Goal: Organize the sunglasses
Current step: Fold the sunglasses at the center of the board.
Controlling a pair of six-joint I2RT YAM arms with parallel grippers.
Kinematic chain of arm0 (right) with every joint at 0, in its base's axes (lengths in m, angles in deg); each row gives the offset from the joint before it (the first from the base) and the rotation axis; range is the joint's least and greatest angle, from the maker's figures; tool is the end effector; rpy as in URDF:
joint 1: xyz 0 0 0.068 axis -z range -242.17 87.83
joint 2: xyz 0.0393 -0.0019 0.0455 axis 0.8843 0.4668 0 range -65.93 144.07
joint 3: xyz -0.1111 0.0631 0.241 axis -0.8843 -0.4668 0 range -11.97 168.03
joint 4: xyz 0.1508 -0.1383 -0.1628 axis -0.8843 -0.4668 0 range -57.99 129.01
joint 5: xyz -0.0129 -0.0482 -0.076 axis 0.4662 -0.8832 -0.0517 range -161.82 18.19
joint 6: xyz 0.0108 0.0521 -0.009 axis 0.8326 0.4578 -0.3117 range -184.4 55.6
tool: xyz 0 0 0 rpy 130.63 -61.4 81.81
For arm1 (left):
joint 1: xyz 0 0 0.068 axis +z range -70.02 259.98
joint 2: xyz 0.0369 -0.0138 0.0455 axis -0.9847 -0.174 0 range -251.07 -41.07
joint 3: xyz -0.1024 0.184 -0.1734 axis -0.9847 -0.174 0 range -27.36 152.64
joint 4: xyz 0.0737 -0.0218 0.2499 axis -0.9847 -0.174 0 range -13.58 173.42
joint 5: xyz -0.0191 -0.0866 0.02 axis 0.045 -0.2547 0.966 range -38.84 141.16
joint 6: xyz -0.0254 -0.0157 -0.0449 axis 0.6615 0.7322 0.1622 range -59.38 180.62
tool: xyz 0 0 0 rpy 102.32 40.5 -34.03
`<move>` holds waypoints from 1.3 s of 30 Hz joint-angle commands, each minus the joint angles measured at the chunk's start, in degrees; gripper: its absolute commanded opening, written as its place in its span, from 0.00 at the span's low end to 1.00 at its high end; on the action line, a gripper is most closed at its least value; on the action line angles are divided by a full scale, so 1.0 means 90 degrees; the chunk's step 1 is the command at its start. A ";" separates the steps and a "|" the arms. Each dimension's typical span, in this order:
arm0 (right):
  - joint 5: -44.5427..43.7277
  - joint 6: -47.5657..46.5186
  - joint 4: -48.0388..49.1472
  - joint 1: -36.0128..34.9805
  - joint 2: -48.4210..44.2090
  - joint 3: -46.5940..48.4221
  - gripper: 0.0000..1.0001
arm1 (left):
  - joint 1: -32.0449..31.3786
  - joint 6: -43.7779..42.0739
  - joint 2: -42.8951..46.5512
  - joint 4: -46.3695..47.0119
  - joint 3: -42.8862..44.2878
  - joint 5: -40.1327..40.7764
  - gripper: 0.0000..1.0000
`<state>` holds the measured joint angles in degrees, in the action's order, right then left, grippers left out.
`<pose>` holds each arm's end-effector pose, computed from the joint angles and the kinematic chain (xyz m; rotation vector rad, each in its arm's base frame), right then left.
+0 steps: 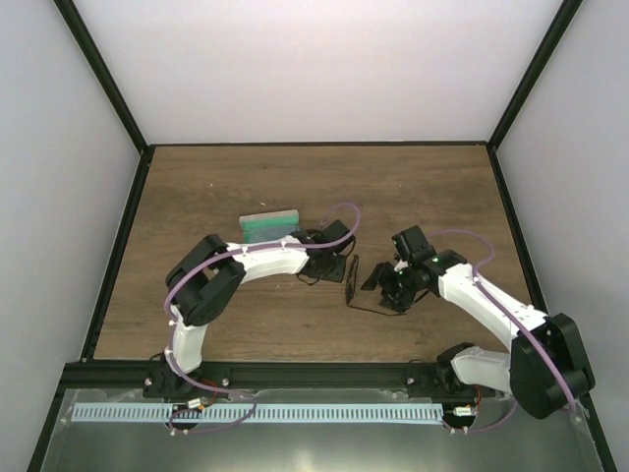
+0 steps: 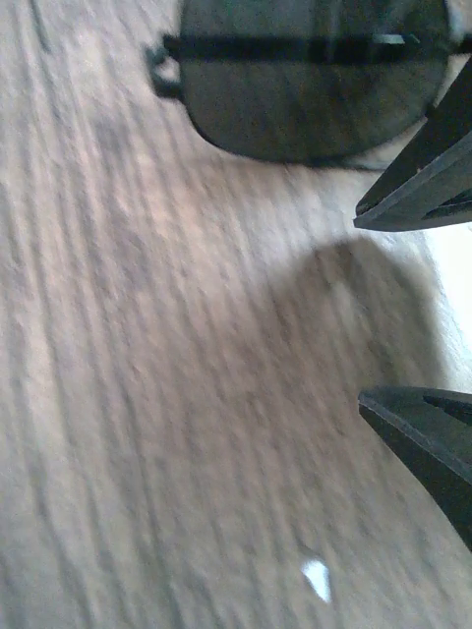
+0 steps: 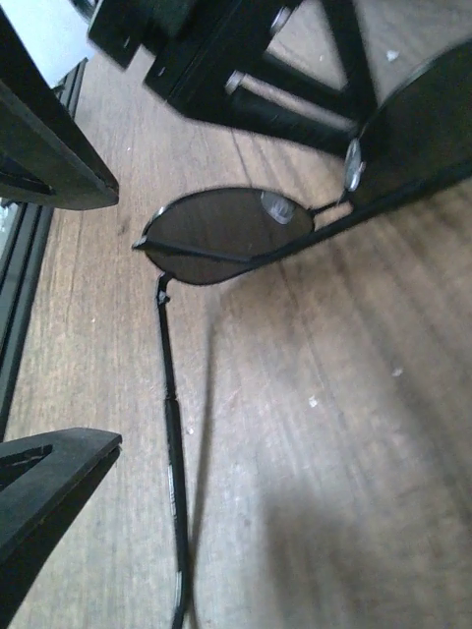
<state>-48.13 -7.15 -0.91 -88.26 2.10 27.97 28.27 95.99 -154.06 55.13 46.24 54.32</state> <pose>0.1784 0.1033 0.1970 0.6899 2.9300 0.8597 0.2445 -0.3066 0.1460 0.3833 2.7772 -0.3250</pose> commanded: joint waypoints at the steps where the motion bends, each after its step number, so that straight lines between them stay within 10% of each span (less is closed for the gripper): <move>1: 0.0380 0.0569 -0.0060 -0.0051 -0.0146 -0.0306 0.61 | -0.0006 -0.0078 -0.0526 0.0020 0.0416 0.0025 0.46; 39: -0.0574 -0.0763 0.0107 0.0740 0.2230 0.0186 0.32 | -0.0071 -0.0320 -0.1481 0.0074 0.1437 -0.0809 0.49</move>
<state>-45.95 -10.67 -0.65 -82.12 18.43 27.75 28.76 93.17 -163.50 57.59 58.87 50.77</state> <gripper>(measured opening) 0.329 0.489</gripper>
